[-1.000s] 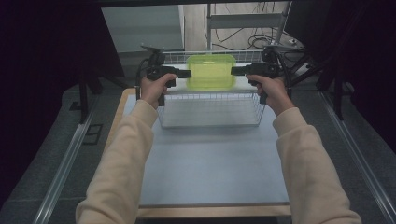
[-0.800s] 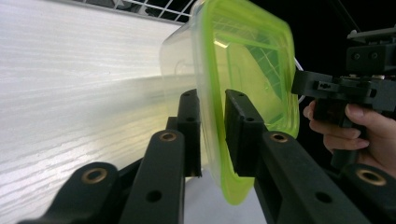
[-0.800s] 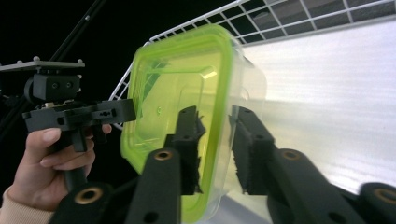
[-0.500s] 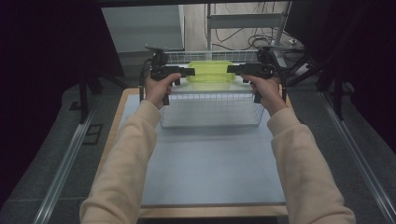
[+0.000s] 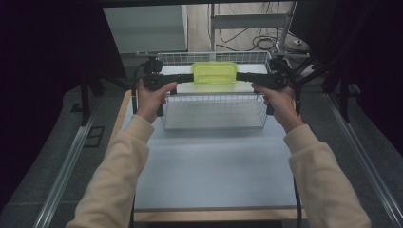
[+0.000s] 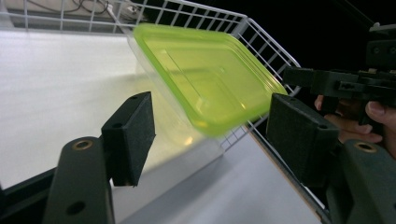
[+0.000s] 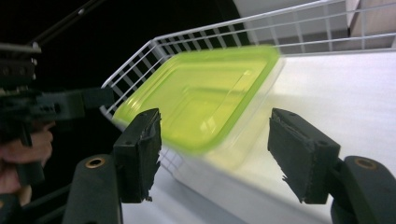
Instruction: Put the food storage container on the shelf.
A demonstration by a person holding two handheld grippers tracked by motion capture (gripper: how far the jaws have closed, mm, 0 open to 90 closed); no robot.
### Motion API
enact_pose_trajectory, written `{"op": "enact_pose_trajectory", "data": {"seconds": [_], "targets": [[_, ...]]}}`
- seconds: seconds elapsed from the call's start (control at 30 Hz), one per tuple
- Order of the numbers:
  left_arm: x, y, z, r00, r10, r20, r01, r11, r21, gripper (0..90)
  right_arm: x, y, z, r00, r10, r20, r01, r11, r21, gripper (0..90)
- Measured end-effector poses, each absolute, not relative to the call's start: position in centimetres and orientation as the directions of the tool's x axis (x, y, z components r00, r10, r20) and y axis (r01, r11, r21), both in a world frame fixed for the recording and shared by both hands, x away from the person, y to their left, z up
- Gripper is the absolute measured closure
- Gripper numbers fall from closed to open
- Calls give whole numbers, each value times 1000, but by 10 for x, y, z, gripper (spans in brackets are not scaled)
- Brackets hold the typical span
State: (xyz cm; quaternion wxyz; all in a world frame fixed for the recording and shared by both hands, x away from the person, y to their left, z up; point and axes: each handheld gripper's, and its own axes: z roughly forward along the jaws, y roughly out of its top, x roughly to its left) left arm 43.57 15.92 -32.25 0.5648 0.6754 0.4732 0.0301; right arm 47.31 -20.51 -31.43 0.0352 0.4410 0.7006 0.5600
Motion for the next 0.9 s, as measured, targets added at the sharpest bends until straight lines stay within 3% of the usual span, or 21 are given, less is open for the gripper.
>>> {"op": "enact_pose_trajectory", "data": {"seconds": [0.27,0.57,0.9], "targets": [[372,158,-342,620,667,-413,547,11,837,296,419,-215,-333,-694,615,375,517,63,853,325],[317,162,-398,641,638,-426,558,-6,830,286,370,-232,-373,-734,583,349,478,79,875,271],[295,162,-452,632,645,-429,601,-58,797,278,336,-244,-434,-758,599,258,448,191,873,250]]}}
